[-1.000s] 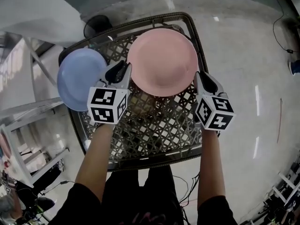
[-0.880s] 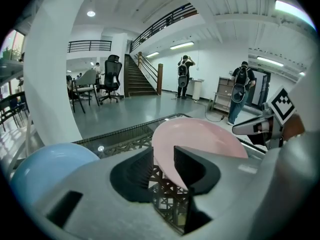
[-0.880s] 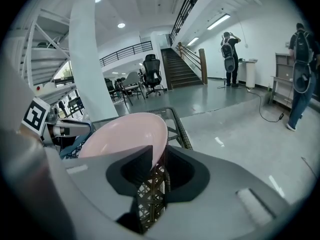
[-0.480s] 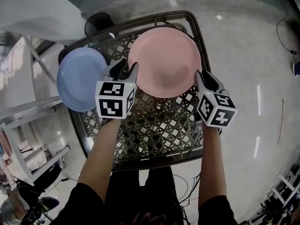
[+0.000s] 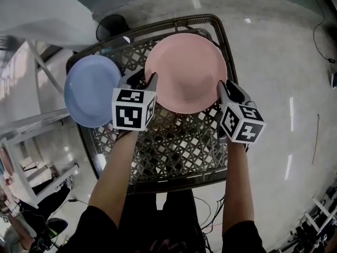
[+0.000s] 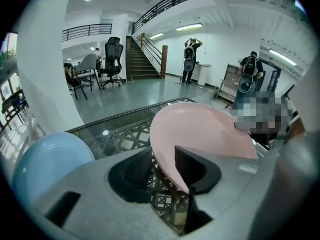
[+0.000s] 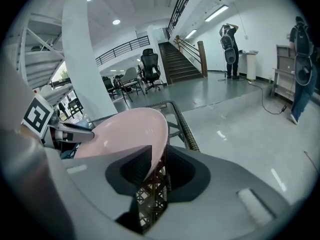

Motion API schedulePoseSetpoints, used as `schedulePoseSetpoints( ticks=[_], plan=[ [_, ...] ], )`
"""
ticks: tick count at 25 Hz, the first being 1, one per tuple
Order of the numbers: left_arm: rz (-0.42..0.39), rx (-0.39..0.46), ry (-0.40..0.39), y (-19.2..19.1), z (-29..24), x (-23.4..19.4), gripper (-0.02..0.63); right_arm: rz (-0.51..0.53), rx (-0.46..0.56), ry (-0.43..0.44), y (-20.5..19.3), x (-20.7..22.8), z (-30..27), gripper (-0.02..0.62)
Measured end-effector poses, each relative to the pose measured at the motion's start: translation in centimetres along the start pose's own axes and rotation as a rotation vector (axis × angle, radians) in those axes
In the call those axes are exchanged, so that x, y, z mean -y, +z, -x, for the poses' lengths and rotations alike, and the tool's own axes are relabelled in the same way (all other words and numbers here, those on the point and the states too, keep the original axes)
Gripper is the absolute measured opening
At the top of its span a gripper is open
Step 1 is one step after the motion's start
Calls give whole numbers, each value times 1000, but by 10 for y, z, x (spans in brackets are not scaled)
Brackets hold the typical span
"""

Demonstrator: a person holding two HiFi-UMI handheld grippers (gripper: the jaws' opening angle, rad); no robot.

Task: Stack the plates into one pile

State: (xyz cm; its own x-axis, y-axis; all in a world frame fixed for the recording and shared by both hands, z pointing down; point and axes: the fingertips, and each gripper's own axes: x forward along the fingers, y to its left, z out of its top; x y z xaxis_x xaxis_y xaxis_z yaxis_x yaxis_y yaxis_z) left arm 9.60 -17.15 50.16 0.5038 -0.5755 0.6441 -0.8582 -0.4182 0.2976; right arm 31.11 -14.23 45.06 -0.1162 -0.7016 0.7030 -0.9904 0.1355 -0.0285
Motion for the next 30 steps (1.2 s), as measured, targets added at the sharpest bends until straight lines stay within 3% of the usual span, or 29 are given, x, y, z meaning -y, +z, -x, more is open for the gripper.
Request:
schedulePoseSetpoints(
  ticks=[7,10,30],
  plan=[
    [11,-10,16,3,-3,-6,102,-2,-4,6,1,0,-7,94],
    [8,-12,32,3,-2,-9,52,-1,0,0,2,1,-6,89],
    [-18,38,29,12,21,-4,49,15,71,-4,13,-5,18,80]
  ],
)
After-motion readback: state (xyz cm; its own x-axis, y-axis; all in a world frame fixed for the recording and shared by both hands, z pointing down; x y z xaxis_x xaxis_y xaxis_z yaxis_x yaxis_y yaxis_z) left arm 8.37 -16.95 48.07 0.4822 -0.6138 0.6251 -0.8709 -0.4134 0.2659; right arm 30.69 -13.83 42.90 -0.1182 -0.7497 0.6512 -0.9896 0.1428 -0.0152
